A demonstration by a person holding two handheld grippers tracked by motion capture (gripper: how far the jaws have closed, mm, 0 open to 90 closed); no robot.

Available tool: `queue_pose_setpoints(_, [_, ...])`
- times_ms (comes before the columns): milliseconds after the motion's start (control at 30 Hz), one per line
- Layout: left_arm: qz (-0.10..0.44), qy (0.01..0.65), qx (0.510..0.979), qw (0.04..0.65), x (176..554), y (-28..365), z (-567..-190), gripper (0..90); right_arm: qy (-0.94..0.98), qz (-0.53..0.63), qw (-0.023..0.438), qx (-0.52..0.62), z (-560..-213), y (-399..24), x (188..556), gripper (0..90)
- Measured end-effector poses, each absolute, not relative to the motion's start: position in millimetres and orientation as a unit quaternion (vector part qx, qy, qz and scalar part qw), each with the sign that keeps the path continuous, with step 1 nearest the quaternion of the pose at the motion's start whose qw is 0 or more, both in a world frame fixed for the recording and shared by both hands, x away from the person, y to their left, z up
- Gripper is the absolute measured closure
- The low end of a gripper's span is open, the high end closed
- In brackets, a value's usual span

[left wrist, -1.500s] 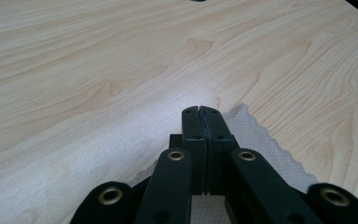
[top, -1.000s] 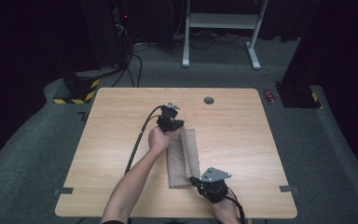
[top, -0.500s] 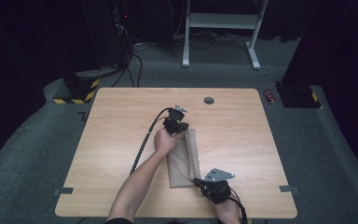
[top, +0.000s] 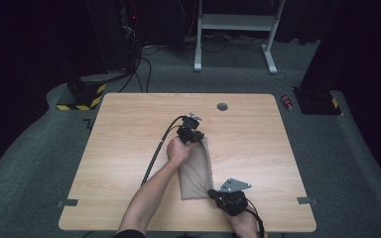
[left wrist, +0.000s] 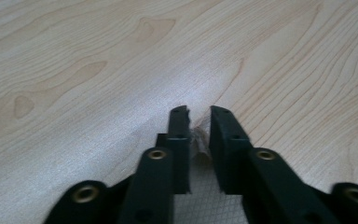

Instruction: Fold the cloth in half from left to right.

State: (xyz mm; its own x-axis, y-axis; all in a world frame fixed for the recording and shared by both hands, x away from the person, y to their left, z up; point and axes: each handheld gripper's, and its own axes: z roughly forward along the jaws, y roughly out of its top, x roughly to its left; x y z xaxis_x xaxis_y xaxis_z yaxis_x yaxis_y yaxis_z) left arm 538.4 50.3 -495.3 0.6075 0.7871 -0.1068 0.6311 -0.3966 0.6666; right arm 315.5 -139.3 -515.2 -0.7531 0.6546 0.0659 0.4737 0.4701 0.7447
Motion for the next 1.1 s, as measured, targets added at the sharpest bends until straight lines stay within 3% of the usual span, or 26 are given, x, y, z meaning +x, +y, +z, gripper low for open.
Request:
queue_pose_setpoints(133, [0.125,0.44,0.813,0.36,534.7,56.9,-489.6,59.7,0.845,0.395,0.12,0.34,-511.2,-146.6,319.1,78.6])
queue_pose_setpoints(333, [0.14,0.445,0.802,0.372,518.5,75.1,-476.2,52.2,0.832,0.401,0.139,0.357,-501.7,-158.9,326.4,75.1])
queue_pose_setpoints(867, [0.128,0.415,0.818,0.378,392.6,107.5,-488.2,46.0,0.859,0.368,0.147,0.324,-504.0,-135.1,342.7,70.2])
queue_pose_setpoints(1100, [0.137,0.411,0.829,0.354,356.3,107.2,-502.4,44.4,0.871,0.34,0.157,0.317,-509.3,-133.2,348.3,69.5])
